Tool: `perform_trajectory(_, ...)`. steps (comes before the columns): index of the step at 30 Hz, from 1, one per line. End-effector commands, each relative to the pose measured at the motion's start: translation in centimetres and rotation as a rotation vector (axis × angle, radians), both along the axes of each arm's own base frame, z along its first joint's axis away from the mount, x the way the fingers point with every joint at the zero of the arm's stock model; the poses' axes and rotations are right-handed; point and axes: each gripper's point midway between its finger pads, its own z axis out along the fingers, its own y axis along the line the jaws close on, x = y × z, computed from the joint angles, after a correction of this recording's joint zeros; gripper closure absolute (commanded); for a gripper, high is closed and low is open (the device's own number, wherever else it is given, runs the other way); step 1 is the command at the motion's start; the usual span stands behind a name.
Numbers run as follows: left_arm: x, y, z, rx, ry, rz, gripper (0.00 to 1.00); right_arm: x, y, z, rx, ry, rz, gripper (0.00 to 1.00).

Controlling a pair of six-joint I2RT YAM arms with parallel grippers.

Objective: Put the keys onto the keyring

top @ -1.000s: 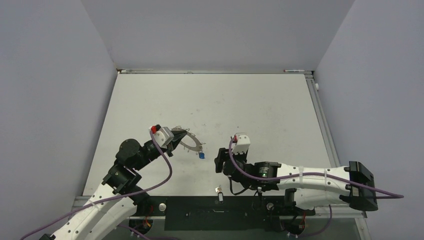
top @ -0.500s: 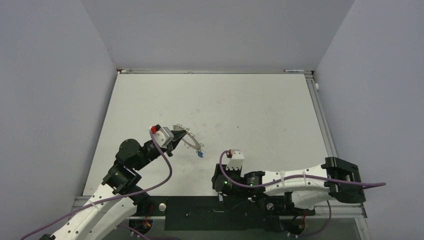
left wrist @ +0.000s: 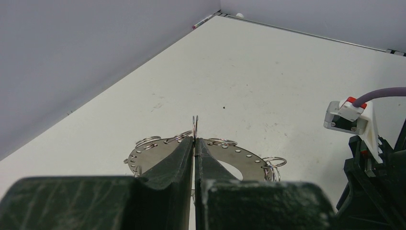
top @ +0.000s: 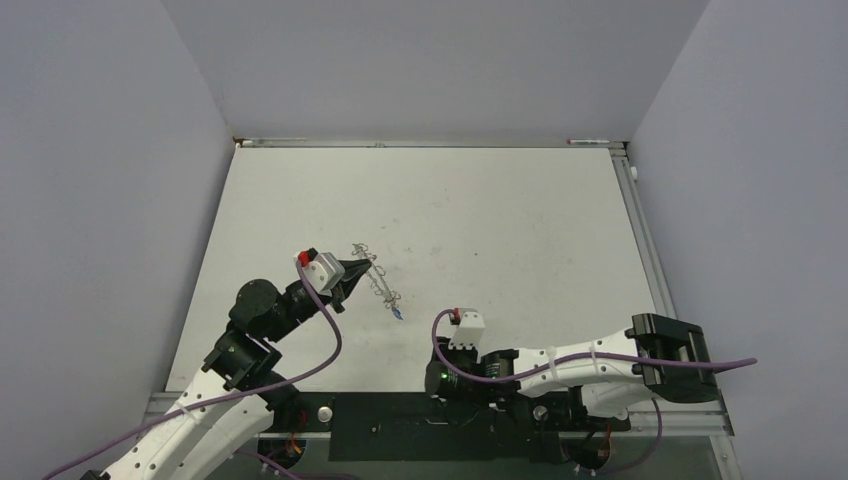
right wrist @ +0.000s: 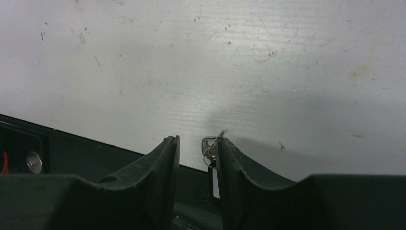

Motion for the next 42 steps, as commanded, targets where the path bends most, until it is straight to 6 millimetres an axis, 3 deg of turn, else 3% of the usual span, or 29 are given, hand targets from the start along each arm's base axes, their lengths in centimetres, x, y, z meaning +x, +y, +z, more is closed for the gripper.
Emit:
perform_trajectory(1,-0.1,0.4,4.2,-0.072,-0.08,0.014,1.0,-0.1,0.8,0.6,0.028,0.008,-0.027,0.66)
perform_trajectory(14,0.0,0.3,3.9,-0.064,-0.075,0.011,1.0,-0.4,0.8,-0.3,0.003,0.028,-0.021,0.69)
perform_trajectory(19,0.0,0.3,3.9,-0.063,-0.075,0.012,1.0,-0.2,0.8,-0.2,0.002,0.015,-0.019,0.78)
perform_trajectory(28,0.0,0.3,3.9,-0.061,-0.075,0.012,1.0,0.1,0.5,-0.6,-0.014,0.029,-0.03,0.79)
perform_trajectory(34,0.0,0.3,3.9,-0.06,-0.076,0.01,1.0,0.5,0.4,-0.6,-0.026,0.012,-0.024,0.94)
perform_trajectory(42,0.0,0.4,3.9,-0.058,-0.077,0.013,1.0,3.4,0.9,1.4,-0.158,-0.156,0.103,0.95)
